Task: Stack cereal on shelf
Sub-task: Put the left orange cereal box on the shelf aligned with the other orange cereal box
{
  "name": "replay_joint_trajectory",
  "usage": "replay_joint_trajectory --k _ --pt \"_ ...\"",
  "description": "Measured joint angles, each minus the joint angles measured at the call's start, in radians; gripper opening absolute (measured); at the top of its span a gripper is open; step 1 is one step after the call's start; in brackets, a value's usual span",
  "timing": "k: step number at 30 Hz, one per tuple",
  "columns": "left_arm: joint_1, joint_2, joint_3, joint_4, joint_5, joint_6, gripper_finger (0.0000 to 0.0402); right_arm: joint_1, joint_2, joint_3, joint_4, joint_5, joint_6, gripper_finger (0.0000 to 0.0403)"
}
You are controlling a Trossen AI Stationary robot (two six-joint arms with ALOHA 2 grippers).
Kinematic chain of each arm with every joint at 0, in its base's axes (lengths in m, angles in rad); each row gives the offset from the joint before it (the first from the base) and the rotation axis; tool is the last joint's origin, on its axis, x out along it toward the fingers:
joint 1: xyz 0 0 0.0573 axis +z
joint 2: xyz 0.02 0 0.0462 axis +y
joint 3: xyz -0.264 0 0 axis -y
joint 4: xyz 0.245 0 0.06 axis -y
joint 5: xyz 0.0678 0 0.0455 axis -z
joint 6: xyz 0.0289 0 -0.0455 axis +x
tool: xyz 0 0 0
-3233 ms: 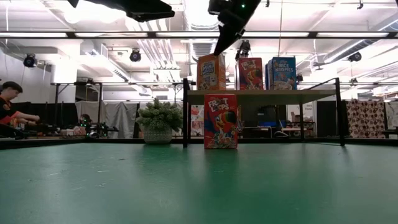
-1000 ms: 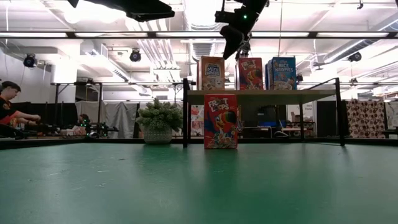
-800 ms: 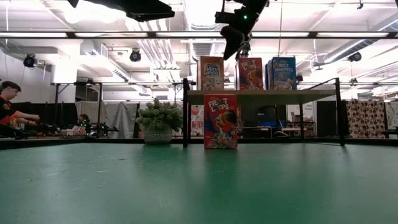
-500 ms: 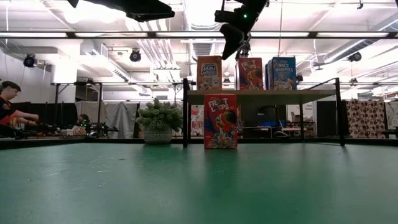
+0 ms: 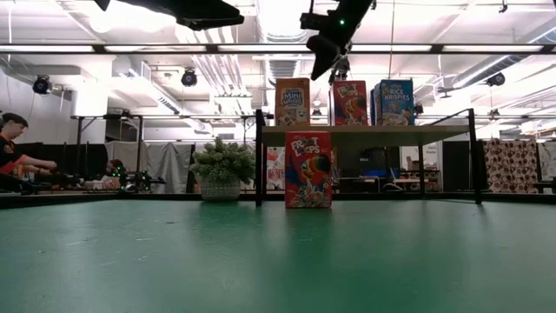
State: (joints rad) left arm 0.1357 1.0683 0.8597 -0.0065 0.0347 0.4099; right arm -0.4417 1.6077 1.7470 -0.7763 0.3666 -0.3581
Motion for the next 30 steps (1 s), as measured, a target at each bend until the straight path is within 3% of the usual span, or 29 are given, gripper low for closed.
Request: replay_joint_trajectory --k 7,12,15,21,24,30 --pt "0.000 0.000 0.000 0.006 0.000 0.000 0.0215 -0.032 0.000 0.000 0.118 -0.016 -0.050 0.0012" --pt "0.005 0.000 0.000 0.006 0.000 0.021 0.0215 -0.073 0.000 0.000 0.157 -0.136 -0.035 0.0012" --pt "0.025 0.000 0.000 0.020 -0.001 0.037 0.0215 -0.081 -0.002 0.000 0.169 -0.141 -0.020 0.0012" --pt "0.135 0.001 0.000 0.081 -0.002 0.042 0.0215 -0.077 -0.021 0.000 0.185 -0.145 0.055 0.0013" --pt "0.201 0.014 0.000 0.114 -0.001 0.037 0.0211 -0.073 -0.029 0.000 0.186 -0.200 0.079 0.0013" --pt "0.312 0.108 0.000 0.219 0.001 0.030 0.0163 -0.035 -0.030 -0.001 0.192 -0.254 0.084 0.0012"
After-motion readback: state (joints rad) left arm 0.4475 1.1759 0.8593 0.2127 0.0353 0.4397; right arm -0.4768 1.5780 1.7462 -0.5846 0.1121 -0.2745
